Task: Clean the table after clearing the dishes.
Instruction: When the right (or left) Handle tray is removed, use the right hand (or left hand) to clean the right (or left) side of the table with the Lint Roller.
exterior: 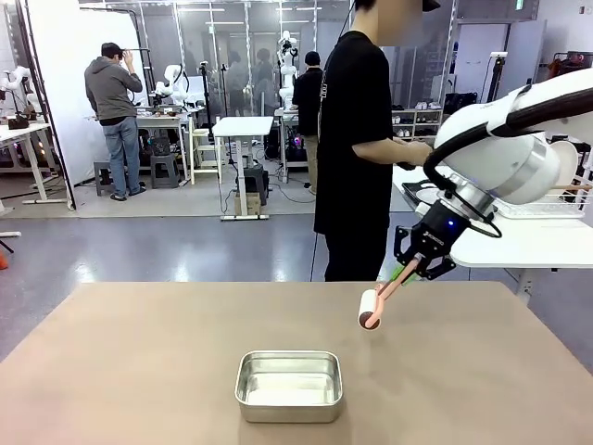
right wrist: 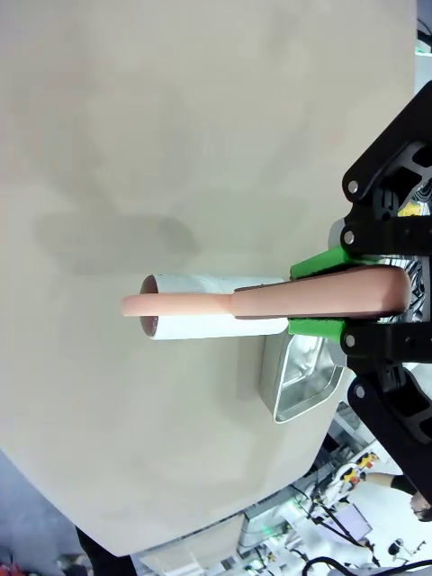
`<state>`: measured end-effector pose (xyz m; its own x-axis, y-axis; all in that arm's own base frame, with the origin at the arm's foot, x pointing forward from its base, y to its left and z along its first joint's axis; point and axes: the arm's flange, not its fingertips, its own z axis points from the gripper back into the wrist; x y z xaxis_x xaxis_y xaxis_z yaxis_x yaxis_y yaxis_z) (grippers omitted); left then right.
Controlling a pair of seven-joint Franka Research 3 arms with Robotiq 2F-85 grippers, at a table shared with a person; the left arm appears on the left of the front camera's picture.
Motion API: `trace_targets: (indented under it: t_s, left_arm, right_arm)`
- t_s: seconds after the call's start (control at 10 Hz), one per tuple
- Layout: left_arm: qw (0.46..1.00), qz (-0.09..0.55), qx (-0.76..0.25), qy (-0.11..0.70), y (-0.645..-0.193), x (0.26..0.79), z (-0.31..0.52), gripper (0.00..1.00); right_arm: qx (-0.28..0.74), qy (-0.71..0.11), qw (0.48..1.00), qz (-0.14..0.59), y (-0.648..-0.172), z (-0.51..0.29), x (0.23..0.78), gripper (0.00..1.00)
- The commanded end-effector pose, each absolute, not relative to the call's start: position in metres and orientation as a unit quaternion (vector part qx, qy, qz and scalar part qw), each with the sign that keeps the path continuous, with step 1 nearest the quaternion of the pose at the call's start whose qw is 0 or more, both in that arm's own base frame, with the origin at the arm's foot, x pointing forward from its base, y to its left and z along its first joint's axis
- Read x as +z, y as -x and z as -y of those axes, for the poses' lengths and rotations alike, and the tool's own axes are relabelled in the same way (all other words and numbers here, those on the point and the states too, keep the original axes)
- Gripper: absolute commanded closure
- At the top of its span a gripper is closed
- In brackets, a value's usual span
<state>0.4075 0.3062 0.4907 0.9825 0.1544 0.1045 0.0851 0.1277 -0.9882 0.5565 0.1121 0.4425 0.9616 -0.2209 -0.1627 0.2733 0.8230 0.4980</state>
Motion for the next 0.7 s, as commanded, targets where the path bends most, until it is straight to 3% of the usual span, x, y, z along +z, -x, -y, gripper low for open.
trace_targets:
  t_s: [0.0, 0.6]
  left_arm:
    - [0.746, 0.093, 0.026, 0.659, -0.405, 0.492, -0.308, 0.00]
    - [0.746, 0.093, 0.026, 0.659, -0.405, 0.492, -0.308, 0.00]
  right_arm:
    - [-0.084, -0.311, 0.945, -0.056, -0.563, -0.106, 0.426, 0.78]
    - [-0.027, -0.354, 0.934, -0.052, -0.588, -0.104, 0.385, 0.78]
